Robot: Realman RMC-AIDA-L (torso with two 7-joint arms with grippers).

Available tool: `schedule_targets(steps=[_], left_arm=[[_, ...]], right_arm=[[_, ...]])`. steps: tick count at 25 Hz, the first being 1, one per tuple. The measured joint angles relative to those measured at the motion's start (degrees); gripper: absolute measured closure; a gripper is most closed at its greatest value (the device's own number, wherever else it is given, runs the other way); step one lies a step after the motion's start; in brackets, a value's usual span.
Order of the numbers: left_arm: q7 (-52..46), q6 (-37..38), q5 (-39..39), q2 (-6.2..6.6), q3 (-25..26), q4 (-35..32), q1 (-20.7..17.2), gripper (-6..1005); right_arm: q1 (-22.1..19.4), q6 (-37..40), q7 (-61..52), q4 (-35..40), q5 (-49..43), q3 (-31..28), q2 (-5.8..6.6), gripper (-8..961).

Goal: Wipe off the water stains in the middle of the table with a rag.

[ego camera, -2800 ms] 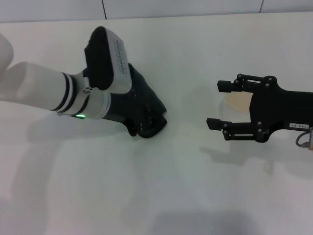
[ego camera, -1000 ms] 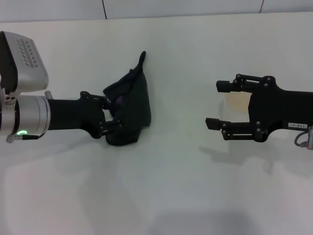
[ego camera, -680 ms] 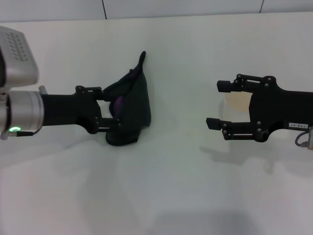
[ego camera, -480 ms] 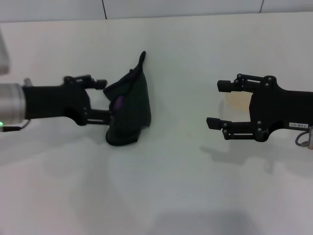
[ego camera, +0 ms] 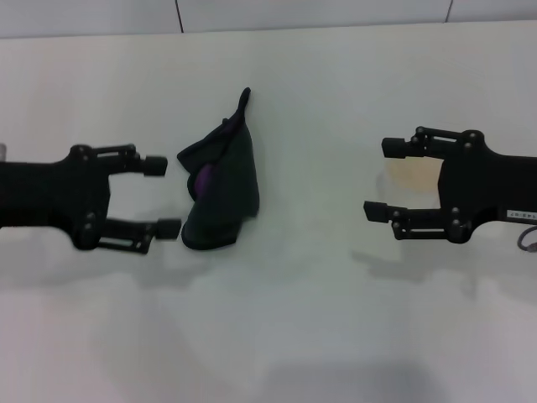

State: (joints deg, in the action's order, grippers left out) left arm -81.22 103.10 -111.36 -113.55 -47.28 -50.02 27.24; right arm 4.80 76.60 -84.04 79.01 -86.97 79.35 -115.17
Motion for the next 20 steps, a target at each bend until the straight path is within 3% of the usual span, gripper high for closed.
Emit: schedule_targets(steps=[6, 13, 20], left_arm=[[-1.39, 6.37, -0.43, 1.61, -0.28, -0.13, 1.19, 112], [-4.01, 7.63, -0.55, 1.95, -4.8, -0.79, 2.32, 112], [-6.15, 7.73, -0.61, 1.91, -5.06, -1.87, 2.43, 112]], right_arm=[[0.02, 4.76, -0.63, -0.05, -0.37, -4.02, 0.04, 158], [0.3, 9.39, -3.59, 0.35, -4.33, -8.22, 0.16, 158], [0.57, 11.76, -4.83, 0.58, -8.81, -11.49, 0.33, 158]])
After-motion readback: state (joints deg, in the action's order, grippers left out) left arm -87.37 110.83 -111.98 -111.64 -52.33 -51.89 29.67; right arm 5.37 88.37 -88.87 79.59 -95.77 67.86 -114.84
